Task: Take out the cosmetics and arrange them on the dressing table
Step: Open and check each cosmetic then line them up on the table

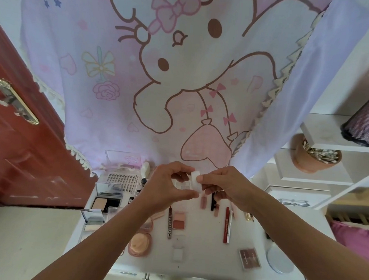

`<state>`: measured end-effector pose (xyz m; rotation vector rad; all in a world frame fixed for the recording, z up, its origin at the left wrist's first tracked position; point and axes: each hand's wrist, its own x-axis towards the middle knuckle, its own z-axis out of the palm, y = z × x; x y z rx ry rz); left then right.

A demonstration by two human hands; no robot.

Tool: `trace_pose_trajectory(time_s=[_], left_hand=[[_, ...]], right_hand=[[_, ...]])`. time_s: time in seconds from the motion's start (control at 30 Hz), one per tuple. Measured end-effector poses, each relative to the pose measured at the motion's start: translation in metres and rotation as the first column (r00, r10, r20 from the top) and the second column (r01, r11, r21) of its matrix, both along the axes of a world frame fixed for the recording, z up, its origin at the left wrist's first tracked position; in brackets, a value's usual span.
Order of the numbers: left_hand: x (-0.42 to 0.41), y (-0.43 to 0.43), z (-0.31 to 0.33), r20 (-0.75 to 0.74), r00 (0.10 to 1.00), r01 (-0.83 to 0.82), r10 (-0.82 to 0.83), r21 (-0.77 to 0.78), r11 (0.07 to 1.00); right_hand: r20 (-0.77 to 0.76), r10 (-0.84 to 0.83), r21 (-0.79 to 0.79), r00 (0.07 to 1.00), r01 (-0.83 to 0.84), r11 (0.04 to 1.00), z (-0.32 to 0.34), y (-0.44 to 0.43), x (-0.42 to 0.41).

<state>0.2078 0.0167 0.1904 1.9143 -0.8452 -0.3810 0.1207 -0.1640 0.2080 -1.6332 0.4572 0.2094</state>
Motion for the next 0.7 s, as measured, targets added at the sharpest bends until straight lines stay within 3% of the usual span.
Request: trace_pose_trajectory(time_s=[0.2,0.7], left_hand=[[0.0014,0.0007,-0.0014,-0.010,1.000,0.013,-0.013,0.013,1.000],[0.0009,0.0019,0.0011,0.031,0.999,-0.018,0.017,0.027,0.999]], right_hand=[[0.037,0.050,0.006,0.998,-0.051,0.999,-0.0005,-0.0035,-0.0001],[-0.052,0.064,0.072,0.997,-0.060,0.996,-0.0035,-0.0052,0.0034]])
